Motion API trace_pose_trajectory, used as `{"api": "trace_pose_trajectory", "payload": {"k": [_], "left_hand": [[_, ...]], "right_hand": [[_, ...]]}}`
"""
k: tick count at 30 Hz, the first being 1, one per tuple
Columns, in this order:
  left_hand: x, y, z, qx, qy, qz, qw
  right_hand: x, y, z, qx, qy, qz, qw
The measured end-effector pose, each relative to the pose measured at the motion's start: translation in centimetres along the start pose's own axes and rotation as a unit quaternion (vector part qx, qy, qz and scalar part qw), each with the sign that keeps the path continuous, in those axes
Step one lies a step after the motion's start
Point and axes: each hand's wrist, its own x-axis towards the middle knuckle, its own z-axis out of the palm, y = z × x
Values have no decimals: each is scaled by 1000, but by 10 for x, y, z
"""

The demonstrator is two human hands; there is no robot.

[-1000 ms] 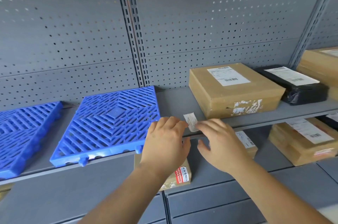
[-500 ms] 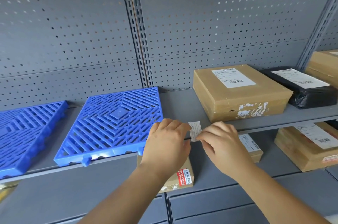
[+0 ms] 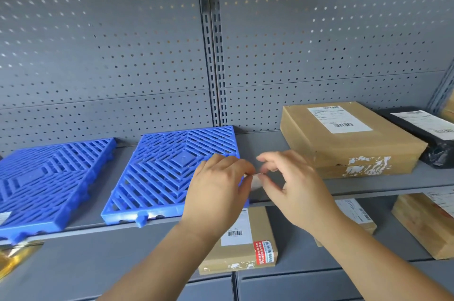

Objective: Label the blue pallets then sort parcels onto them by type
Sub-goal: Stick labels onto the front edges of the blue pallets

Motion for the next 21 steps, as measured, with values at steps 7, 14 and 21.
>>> {"api": "trace_pose_trajectory", "payload": {"k": [7, 14, 21], "left_hand": [[-2, -42, -32, -133, 35, -131, 982], [-9, -93, -60, -152, 44, -162, 974], [-20, -136, -76, -3, 23, -31, 999]], "right_hand": [[29, -29, 29, 44, -24, 27, 998], [49, -51, 67, 25, -39, 21, 999], [61, -72, 94, -48, -93, -42, 994]]}}
